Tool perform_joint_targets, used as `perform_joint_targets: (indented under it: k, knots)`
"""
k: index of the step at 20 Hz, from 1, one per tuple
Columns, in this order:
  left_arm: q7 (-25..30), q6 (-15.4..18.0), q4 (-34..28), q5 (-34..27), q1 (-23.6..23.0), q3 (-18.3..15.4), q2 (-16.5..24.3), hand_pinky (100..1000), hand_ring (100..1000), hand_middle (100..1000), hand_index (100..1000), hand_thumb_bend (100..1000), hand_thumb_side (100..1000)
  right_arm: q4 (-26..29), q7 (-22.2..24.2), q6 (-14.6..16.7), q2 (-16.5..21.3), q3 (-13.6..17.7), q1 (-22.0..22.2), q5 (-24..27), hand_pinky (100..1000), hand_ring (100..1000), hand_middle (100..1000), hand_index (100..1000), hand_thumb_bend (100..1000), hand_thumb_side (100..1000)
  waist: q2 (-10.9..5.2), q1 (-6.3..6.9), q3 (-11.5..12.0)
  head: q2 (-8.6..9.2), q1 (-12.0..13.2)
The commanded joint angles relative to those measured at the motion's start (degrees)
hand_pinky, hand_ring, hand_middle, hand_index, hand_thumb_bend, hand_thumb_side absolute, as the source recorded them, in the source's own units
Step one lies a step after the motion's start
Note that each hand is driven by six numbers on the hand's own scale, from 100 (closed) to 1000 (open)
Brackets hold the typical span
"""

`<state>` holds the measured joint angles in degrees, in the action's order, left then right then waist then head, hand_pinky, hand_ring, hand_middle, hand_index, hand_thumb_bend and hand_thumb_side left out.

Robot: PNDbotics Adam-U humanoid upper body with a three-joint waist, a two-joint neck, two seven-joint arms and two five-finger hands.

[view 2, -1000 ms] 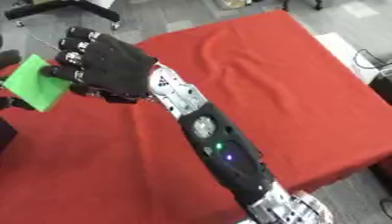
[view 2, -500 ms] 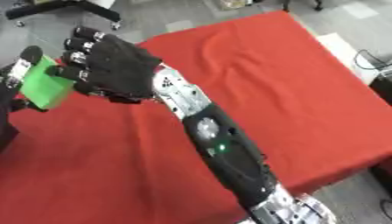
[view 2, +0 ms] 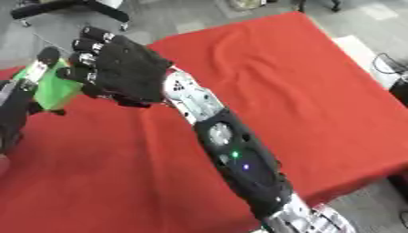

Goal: Pick up the objects with one hand, pass them to the other hand, and then place them into the box on the other side of the table.

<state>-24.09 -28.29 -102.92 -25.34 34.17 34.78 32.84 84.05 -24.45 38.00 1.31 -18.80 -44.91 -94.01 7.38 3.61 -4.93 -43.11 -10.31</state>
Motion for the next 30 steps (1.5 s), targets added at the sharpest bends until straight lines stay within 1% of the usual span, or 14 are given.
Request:
perform_joint_targets:
  k: [1, 4, 6, 7, 8, 11, 13, 14, 18, 22, 23, 24, 27, 30]
  knots:
    - [1.3, 0.8, -1.9, -0.7, 1.0, 0.1, 0.6, 542, 872, 937, 934, 525, 900, 0.9, -0.2, -0.3, -0.2, 0.0, -1.5, -0.1, 666, 594, 329, 377, 240, 100, -0.22, -0.40, 0.0, 0.60, 0.0]
    - [3.2, 1.8, -2.0, -1.0, 0.8, 0.3, 0.7, 514, 821, 881, 901, 402, 830, 0.9, -0.2, -0.3, -0.2, 0.0, -1.5, -0.1, 665, 594, 329, 377, 238, 100, -0.21, -0.38, 0.0, 0.51, -0.1]
    - [4.3, 2.6, -2.0, -1.0, 0.7, 0.2, 0.6, 479, 759, 789, 833, 233, 742, 0.9, -0.2, -0.3, -0.1, 0.0, -1.5, -0.2, 664, 594, 330, 377, 237, 100, -0.20, -0.39, 0.0, 0.44, -0.2]
    - [4.5, 3.0, -1.9, -1.2, 0.6, 0.1, 0.6, 476, 752, 780, 827, 213, 732, 0.9, -0.2, -0.3, -0.1, 0.0, -1.5, -0.2, 664, 594, 330, 377, 237, 100, -0.20, -0.40, 0.0, 0.42, -0.3]
    - [4.6, 3.3, -1.9, -1.3, 0.6, 0.1, 0.6, 441, 668, 679, 749, 100, 618, 0.9, -0.2, -0.2, -0.1, 0.0, -1.5, -0.2, 663, 594, 330, 377, 236, 100, -0.19, -0.42, 0.0, 0.38, -0.3]
    - [3.7, 4.0, -2.1, -2.4, 0.3, -0.3, 0.7, 394, 552, 536, 646, 100, 503, 0.9, -0.1, -0.2, -0.1, 0.1, -1.4, -0.1, 662, 594, 329, 377, 232, 100, -0.20, -0.46, 0.2, 0.22, -0.4]
    - [2.9, 4.2, -2.4, -3.1, 0.0, -0.4, 0.9, 367, 501, 475, 589, 100, 447, 0.9, -0.1, -0.2, -0.1, 0.1, -1.3, -0.1, 662, 595, 329, 378, 231, 100, -0.22, -0.47, 0.2, 0.12, -0.3]
    - [2.5, 4.2, -2.7, -3.4, -0.1, -0.4, 1.0, 341, 459, 417, 532, 100, 404, 0.8, 0.0, -0.2, 0.0, 0.2, -1.3, 0.0, 661, 595, 329, 378, 229, 100, -0.23, -0.47, 0.3, 0.05, -0.2]
    - [-0.9, 4.1, -4.4, -4.9, -1.1, -1.3, 1.6, 285, 337, 261, 389, 100, 362, 0.7, 0.0, 0.0, 0.1, 0.4, -1.1, 0.2, 658, 596, 312, 379, 210, 100, -0.30, -0.43, 0.6, -0.66, 1.1]
    - [-5.4, 3.2, -8.6, -7.8, -2.4, -2.3, 3.0, 278, 322, 243, 372, 100, 364, 0.6, -0.1, 0.1, 0.2, 0.6, -0.9, 0.4, 659, 598, 313, 379, 198, 100, -0.33, -0.32, 0.8, -0.99, 2.6]
    - [-6.5, 3.1, -10.0, -8.5, -3.2, -2.9, 3.7, 287, 315, 234, 363, 100, 370, 0.6, -0.3, -0.1, 0.3, 0.8, -0.6, 0.7, 653, 593, 329, 396, 115, 100, -0.37, -0.22, 1.1, -1.00, 3.6]
    - [-7.5, 3.5, -10.9, -9.1, -4.2, -3.5, 4.4, 287, 314, 233, 362, 100, 369, 0.6, -0.6, -0.1, 0.5, 1.0, -0.4, 1.2, 654, 591, 331, 403, 100, 100, -0.44, -0.12, 1.3, -1.01, 4.5]
    - [-8.8, 5.2, -11.6, -9.6, -7.1, -4.5, 5.8, 283, 315, 233, 362, 100, 365, 0.6, -1.2, -0.2, 0.8, 1.4, 0.0, 2.3, 657, 586, 347, 451, 113, 100, -0.66, 0.01, 1.6, -1.01, 5.9]
    - [-9.4, 6.6, -11.7, -9.1, -10.5, -5.3, 6.4, 285, 315, 232, 362, 100, 363, 0.9, -1.9, -0.6, 1.1, 1.8, 0.4, 3.1, 658, 581, 372, 492, 132, 100, -0.92, 0.04, 2.1, -1.01, 6.0]
